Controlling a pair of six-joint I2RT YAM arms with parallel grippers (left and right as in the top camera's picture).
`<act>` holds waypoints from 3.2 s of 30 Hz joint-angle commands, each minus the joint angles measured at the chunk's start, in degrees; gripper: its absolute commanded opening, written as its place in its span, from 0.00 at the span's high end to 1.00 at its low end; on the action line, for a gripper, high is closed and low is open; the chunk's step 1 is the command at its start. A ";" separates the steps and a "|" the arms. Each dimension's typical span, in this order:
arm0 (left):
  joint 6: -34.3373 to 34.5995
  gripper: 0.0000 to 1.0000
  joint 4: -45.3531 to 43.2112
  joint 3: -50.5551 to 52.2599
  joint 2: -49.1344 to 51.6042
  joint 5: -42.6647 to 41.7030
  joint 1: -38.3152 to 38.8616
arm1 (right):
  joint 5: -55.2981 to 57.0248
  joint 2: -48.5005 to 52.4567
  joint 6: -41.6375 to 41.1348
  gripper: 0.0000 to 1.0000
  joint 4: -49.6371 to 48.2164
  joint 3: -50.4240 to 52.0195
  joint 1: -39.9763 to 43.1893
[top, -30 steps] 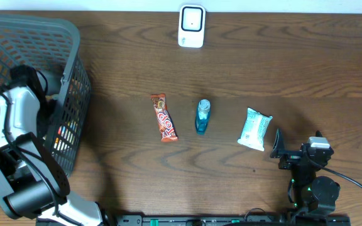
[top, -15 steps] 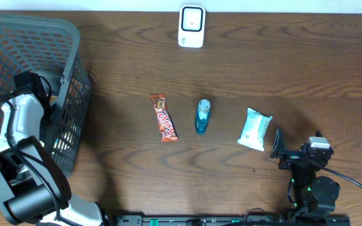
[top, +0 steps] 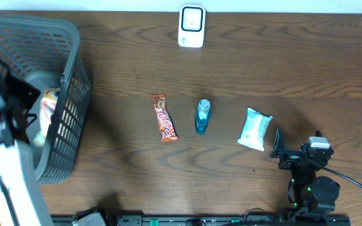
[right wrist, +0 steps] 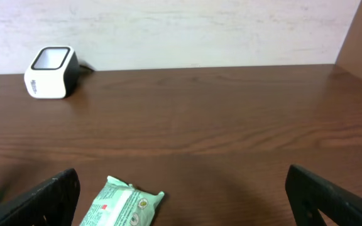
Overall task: Scan the item barcode
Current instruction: 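Reach the left gripper back into the basket toward the yellow snack bag, then lift the yellow snack bag out and place it left of the chocolate bar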
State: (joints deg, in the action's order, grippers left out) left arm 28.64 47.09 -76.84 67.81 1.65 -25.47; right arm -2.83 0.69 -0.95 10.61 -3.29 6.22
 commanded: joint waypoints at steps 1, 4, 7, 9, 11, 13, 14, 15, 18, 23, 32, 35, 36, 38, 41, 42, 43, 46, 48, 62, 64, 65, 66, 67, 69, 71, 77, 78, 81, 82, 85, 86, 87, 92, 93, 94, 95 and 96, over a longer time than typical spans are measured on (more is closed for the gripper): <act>2.32 0.93 -1.05 -0.02 -5.86 0.50 -0.28 | -0.11 -0.31 0.63 0.01 0.00 0.17 -0.44; 2.32 0.83 -1.53 -0.02 -8.72 2.25 -0.28 | -0.11 -0.31 0.63 0.01 0.02 0.17 -0.44; 2.27 0.31 -0.72 0.00 -8.90 7.10 -0.28 | -0.11 -0.31 0.63 0.01 0.02 0.17 -0.44; 2.29 0.03 0.61 0.02 -7.45 10.84 -0.28 | -0.11 -0.31 0.63 0.01 0.02 0.17 -0.44; 2.25 0.02 2.23 0.02 -4.94 12.61 -0.28 | -0.11 -0.31 0.63 0.01 0.00 0.17 -0.44; 0.87 0.02 3.85 0.07 -1.36 12.52 -0.26 | -0.11 -0.31 0.63 0.01 0.00 0.17 -0.44; -0.20 0.02 4.76 0.11 0.83 12.31 -0.24 | -0.11 -0.31 0.63 0.01 0.02 0.17 -0.44; -1.36 0.02 5.53 0.11 3.06 11.82 -0.22 | -0.11 -0.31 0.63 0.01 0.02 0.17 -0.44; -6.10 0.02 6.97 0.11 10.71 9.16 -0.22 | -0.11 -0.31 0.63 0.01 0.02 0.17 -0.44; -10.75 0.02 8.39 0.11 23.69 6.27 -0.22 | -0.11 -0.31 0.63 0.01 0.00 0.17 -0.44; -18.12 0.02 7.17 0.52 37.03 -3.32 -0.15 | -0.11 -0.31 0.63 0.01 0.00 0.17 -0.44; -18.12 0.02 5.68 1.99 39.10 -3.78 -0.15 | -0.11 -0.31 0.63 0.01 0.02 0.17 -0.44; -18.12 0.02 5.03 2.78 39.82 -3.82 -0.15 | -0.11 -0.31 0.63 0.01 0.00 0.17 -0.44; -18.10 0.02 3.67 4.55 40.96 -3.85 -0.15 | -0.11 -0.31 0.63 0.01 0.00 0.17 -0.44; -18.10 0.52 1.84 7.21 42.25 -3.85 -0.15 | -0.11 -0.31 0.63 0.01 0.00 0.17 -0.44; -18.10 0.71 1.09 8.22 42.29 -3.82 -0.15 | -0.11 -0.31 0.63 0.01 0.00 0.17 -0.44; -18.10 0.87 0.74 8.61 42.29 -3.82 -0.15 | -0.11 -0.31 0.63 0.01 0.00 0.17 -0.44; -18.08 0.92 0.76 8.68 41.75 -3.82 -0.17 | -0.11 -0.31 0.63 0.01 0.00 0.17 -0.44; -18.08 0.93 0.85 8.48 40.54 -3.80 -0.22 | -0.11 -0.31 0.63 0.01 0.00 0.17 -0.44; -6.25 0.93 -3.48 0.92 8.55 -1.03 -0.22 | -0.11 -0.31 0.63 0.01 0.00 0.17 -0.44; -1.88 0.93 -5.38 0.92 2.75 -1.03 -0.22 | -0.11 -0.31 0.63 0.01 0.00 0.17 -0.44; 1.01 0.92 -6.19 0.92 -0.44 -1.07 -0.22 | -0.11 -0.31 0.63 0.01 0.00 0.17 -0.44; 4.17 0.92 -6.82 0.94 -3.37 -1.36 -0.22 | -0.11 -0.31 0.63 0.01 0.00 0.17 -0.44; 7.74 0.93 -7.45 0.94 -6.27 -2.40 -0.22 | -0.11 -0.31 0.63 0.01 0.00 0.17 -0.44; 13.70 0.93 -9.22 0.94 -11.30 -7.45 -0.22 | -0.11 -0.31 0.63 0.01 0.00 0.17 -0.44; 16.50 0.93 -11.93 0.94 -15.30 -15.96 -0.04 | -0.11 -0.31 0.63 0.01 0.00 0.17 -0.44; 12.50 0.93 -12.04 1.01 -20.02 -36.96 5.81 | -0.11 -0.31 0.63 0.01 0.00 0.17 -0.44; 9.81 0.92 -10.12 1.05 -19.98 -37.90 7.37 | -0.11 -0.31 0.63 0.01 0.00 0.17 -0.44; 0.92 0.93 -3.17 2.43 -19.15 -38.03 13.05 | -0.11 -0.31 0.63 0.01 0.02 0.17 -0.44; -1.60 0.92 -0.85 3.52 -18.53 -37.81 15.34 | -0.11 -0.31 0.63 0.01 0.02 0.17 -0.44; -2.49 0.93 4.85 6.54 -16.06 -31.45 20.74 | -0.11 -0.31 0.63 0.01 0.00 0.17 -0.44; -2.47 0.93 6.03 7.58 -15.15 -29.03 22.34 | -0.11 -0.31 0.63 0.01 0.02 0.17 -0.44; -2.38 0.93 6.99 8.87 -14.01 -26.45 24.09 | -0.11 -0.31 0.63 0.01 0.00 0.17 -0.44; 8.07 0.92 7.89 15.17 -6.16 -17.59 31.56 | -0.11 -0.31 0.63 0.01 0.00 0.17 -0.44; 9.99 0.92 7.89 15.85 -4.83 -16.35 32.41 | -0.11 -0.31 0.63 0.01 0.00 0.17 -0.44; 12.76 0.93 7.89 16.72 -2.75 -14.29 33.70 | -0.11 -0.31 0.63 0.01 0.00 0.17 -0.44; 15.34 0.93 7.91 17.42 -0.42 -12.04 34.93 | -0.11 -0.31 0.63 0.01 0.02 0.17 -0.44; 17.14 0.93 7.91 17.73 1.60 -10.16 35.93 | -0.11 -0.31 0.63 0.01 0.00 0.17 -0.44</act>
State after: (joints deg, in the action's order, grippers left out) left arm 37.30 55.16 -59.94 65.58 -17.02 7.97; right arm -2.83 0.69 -0.95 10.59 -3.29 6.22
